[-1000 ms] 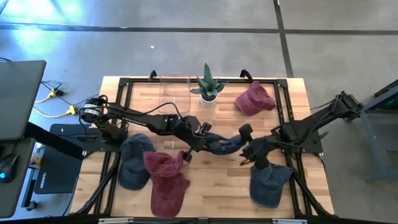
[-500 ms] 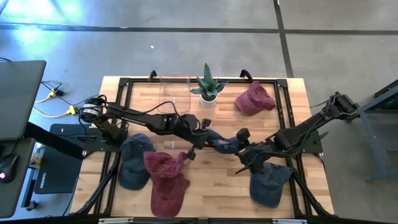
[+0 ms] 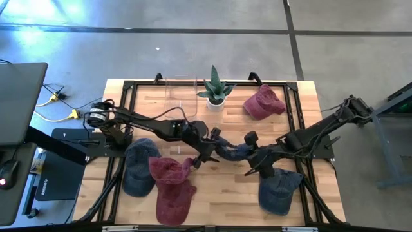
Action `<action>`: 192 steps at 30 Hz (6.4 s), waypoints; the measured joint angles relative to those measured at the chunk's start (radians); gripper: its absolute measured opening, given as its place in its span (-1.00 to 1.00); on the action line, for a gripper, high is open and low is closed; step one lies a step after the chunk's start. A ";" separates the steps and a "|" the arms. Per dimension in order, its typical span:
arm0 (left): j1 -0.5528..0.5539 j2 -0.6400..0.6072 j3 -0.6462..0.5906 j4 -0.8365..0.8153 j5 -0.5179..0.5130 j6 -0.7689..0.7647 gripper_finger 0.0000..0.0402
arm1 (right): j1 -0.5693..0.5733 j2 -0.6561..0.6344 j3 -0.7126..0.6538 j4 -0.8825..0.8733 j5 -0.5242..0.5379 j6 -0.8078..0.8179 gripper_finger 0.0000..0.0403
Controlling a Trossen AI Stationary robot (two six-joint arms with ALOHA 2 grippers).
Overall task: Pick & Place hat
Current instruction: Put the top blue cap into the top transparent bin
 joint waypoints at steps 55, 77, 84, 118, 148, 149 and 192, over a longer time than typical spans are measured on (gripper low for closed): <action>-0.039 0.000 0.001 0.020 -0.059 0.009 -0.81 | -0.043 -0.009 0.003 0.080 -0.223 0.395 -0.41; -0.039 0.001 0.202 -0.428 -0.008 -0.027 -0.71 | -0.042 -0.009 0.004 0.079 -0.248 0.350 -0.95; -0.039 0.001 0.365 -0.672 0.010 0.049 -0.98 | -0.059 -0.033 0.004 0.160 -0.250 0.246 -0.97; 0.153 -0.111 0.749 -1.617 -0.623 -0.099 -1.00 | -0.697 0.379 0.697 0.147 -0.611 -0.283 -0.98; 0.719 -0.469 0.072 -0.866 -0.651 0.320 -1.00 | -0.974 0.815 0.960 0.407 -0.767 -0.424 -0.98; 0.722 -0.470 0.065 -0.837 -0.651 0.325 -1.00 | -0.973 0.815 0.942 0.436 -0.770 -0.435 -0.97; 0.721 -0.674 0.055 -0.915 -0.386 0.364 -1.00 | -0.897 0.769 1.078 0.136 -0.694 -0.582 -0.93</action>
